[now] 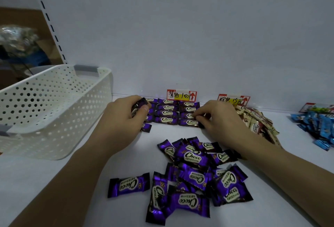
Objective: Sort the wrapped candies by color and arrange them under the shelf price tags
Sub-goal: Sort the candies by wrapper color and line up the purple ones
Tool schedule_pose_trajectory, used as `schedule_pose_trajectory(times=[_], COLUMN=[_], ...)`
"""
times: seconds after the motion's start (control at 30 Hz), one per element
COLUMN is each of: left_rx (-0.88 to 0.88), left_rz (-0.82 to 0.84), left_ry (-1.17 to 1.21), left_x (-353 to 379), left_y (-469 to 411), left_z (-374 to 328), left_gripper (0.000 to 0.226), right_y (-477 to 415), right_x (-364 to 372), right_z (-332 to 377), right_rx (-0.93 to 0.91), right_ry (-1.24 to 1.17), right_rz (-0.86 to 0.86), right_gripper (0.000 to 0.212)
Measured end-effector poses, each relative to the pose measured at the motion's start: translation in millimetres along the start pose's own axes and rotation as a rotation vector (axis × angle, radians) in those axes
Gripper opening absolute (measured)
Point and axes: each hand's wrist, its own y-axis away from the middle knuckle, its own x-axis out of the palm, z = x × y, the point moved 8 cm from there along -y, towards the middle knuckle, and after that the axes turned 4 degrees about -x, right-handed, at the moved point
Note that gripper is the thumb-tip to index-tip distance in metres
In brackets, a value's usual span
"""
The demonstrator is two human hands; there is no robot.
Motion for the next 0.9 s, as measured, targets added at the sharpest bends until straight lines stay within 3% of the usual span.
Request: schedule_pose_trajectory(times=[0.17,0.23,0.37,0.47,0.63,0.77,0.9], left_rx=[0.020,-0.028,-0.263,-0.189,-0.234,-0.231,-0.224], left_rz=[0.017,0.076,0.469,0.596,0.518,0.441,0.169], left_ry=[-0.001,0.116,0.688,0.683,0.580,0.346,0.262], left_x=[0.3,3.9,33.9,38.5,29.8,26.1,4.2], left_y=[-0.2,0.4,12.1,19.9,17.9,15.1,5.2], left_z=[-3.9,-4.0,-6.2,-17.0,-14.2,-8.8,2.5], left_gripper=[0.019,0.021,0.041,0.040,0.036,0.007,0.038], right_y=[-0.8,0.8,8.6,8.2,3.7,7.3,11.5], right_x=[0.9,-4.2,-33.2,-30.1,-20.1,-15.4,-16.5], right_z=[1.3,4.0,28.2,58.6,68.2,63.3,49.7], right_rx=[-0.010,-0.016,-0.075,-0.133,-0.121,-0.084,0.020], right_ry=[-0.010,-0.007,-0.202,-0.466,-0.729,-0.784,-0.808], right_rz=[-0.035,-0.067,-0.179,-0.039,0.040,0.037,-0.014], right_gripper=[0.017,0.016,0.013,0.018,0.022,0.021,0.023])
